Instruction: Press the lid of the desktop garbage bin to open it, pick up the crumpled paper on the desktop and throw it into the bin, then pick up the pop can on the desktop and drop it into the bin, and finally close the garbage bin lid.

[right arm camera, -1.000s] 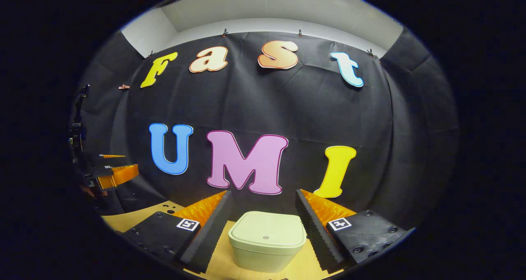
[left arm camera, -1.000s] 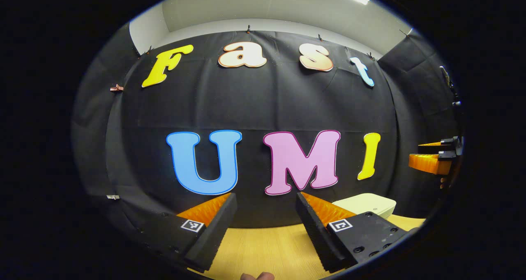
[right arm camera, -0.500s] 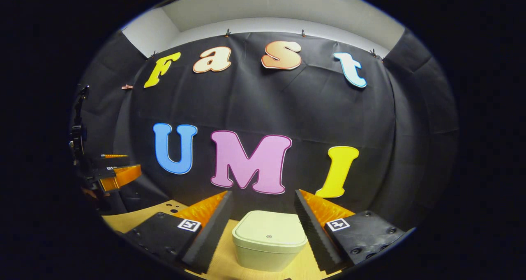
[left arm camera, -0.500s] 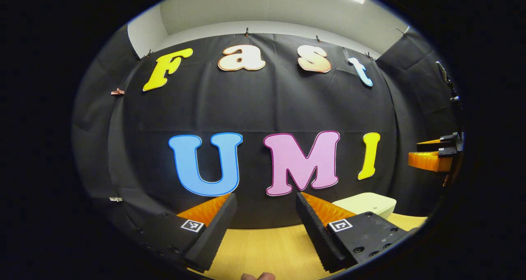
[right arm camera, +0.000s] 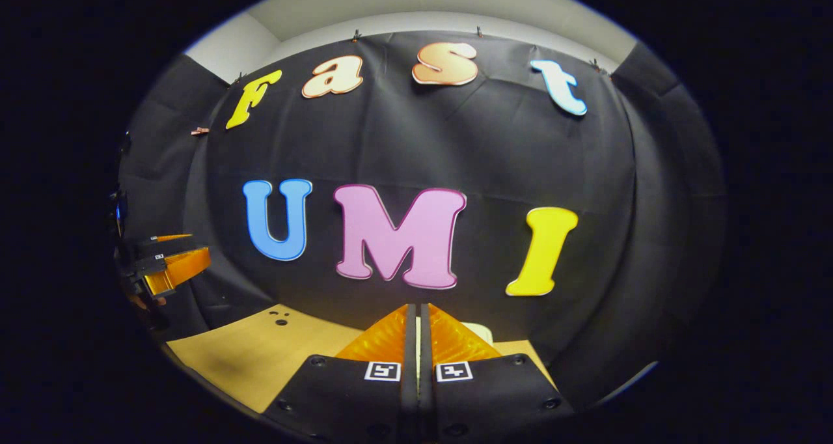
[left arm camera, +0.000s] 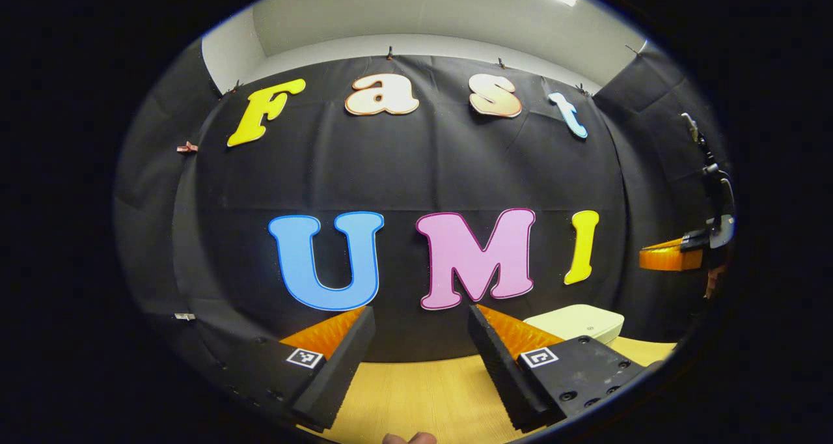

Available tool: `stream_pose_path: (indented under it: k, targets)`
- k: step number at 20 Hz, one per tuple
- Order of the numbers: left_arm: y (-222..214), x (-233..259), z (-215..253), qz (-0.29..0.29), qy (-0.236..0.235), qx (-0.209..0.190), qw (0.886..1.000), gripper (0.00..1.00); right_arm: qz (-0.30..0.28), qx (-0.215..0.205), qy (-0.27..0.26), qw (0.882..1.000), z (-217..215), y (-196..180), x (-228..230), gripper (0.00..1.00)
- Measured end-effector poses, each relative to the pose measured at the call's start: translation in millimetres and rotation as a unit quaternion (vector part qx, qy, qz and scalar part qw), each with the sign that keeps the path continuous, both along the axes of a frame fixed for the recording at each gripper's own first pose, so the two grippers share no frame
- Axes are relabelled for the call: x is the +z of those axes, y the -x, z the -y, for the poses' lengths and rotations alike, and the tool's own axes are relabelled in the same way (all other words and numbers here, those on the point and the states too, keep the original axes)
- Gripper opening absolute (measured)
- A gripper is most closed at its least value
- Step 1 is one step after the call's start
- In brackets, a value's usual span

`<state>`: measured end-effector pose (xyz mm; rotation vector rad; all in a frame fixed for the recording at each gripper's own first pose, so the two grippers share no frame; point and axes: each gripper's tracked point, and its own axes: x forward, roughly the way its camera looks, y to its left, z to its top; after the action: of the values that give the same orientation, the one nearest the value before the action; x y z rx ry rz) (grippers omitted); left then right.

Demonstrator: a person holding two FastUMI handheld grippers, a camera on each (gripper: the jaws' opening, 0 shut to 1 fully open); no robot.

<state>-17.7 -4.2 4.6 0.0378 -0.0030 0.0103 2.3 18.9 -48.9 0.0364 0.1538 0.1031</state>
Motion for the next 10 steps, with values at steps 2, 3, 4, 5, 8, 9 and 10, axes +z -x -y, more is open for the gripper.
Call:
stream_pose_path:
  k: [2,3,4,5,8,9,10]
  targets:
    - [1,0,2,0.000,0.001,0.001,1.000,0.94,-0.044,0.006,-0.016,0.999,4,-12,-20,0.05]
    - [2,-1,1,0.000,0.002,0.002,1.000,0.94,-0.066,0.007,-0.015,0.998,6,-17,-28,0.05]
    - [3,-1,0,0.000,0.004,0.003,1.000,0.95,-0.084,0.001,-0.012,0.996,12,-22,-39,0.05]
    - [4,-3,-1,-0.001,0.004,0.004,1.000,0.95,-0.099,-0.001,-0.012,0.995,16,-27,-45,0.05]
    - [6,-6,-1,-0.004,0.003,0.007,1.000,0.94,-0.135,-0.001,-0.018,0.991,18,-45,-66,0.05]
    - [7,-7,0,-0.005,0.004,0.006,1.000,0.95,-0.149,-0.001,-0.018,0.989,20,-51,-73,0.05]
    - [8,-8,1,-0.005,0.005,0.006,1.000,0.95,-0.161,-0.001,-0.019,0.987,21,-57,-82,0.05]
